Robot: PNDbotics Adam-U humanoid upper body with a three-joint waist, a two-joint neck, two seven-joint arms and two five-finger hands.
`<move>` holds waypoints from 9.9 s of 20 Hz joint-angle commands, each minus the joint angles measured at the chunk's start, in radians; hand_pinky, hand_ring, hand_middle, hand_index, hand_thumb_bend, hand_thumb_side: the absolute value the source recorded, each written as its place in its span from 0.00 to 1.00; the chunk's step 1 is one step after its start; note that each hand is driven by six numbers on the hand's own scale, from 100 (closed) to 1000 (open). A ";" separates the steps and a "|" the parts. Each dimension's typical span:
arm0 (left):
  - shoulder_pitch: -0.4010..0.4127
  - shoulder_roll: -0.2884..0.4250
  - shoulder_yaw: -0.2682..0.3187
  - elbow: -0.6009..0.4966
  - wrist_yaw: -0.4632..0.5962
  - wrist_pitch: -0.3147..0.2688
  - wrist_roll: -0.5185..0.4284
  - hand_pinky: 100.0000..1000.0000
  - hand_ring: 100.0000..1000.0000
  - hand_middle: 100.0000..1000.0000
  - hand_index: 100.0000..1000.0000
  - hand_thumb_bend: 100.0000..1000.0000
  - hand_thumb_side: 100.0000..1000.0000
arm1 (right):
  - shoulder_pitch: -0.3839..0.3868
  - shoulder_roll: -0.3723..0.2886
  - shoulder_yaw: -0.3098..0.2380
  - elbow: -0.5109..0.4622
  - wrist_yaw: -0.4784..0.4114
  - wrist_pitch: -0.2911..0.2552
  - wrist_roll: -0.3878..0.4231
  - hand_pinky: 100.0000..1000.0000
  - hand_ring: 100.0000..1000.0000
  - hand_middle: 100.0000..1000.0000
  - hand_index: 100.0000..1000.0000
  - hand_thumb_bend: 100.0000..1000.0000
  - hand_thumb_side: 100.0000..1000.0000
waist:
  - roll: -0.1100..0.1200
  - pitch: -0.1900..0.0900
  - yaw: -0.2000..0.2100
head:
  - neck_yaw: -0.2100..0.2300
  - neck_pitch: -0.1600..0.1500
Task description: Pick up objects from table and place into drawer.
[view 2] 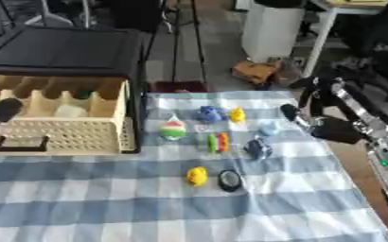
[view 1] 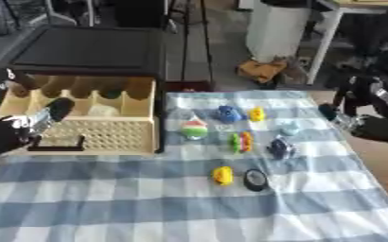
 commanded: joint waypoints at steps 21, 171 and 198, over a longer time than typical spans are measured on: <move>-0.021 -0.012 -0.002 -0.019 0.083 -0.018 0.044 0.00 0.00 0.00 0.63 0.67 1.00 | -0.147 -0.038 0.146 0.119 0.153 -0.105 0.187 0.14 0.22 0.43 0.72 0.58 0.33 | 0.004 -0.015 0.018 | -0.016 0.009; -0.048 -0.035 -0.013 -0.019 0.107 -0.051 0.020 0.00 0.00 0.00 0.64 0.63 1.00 | -0.316 0.225 0.278 0.520 0.443 -0.192 0.284 0.03 0.14 0.36 0.61 0.26 0.00 | 0.043 0.023 0.087 | -0.059 0.010; -0.048 -0.031 -0.011 -0.019 0.106 -0.051 0.021 0.00 0.00 0.00 0.64 0.63 1.00 | -0.316 0.200 0.285 0.470 0.432 -0.191 0.152 0.00 0.14 0.26 0.47 0.00 0.00 | 0.042 0.018 0.079 | -0.061 0.012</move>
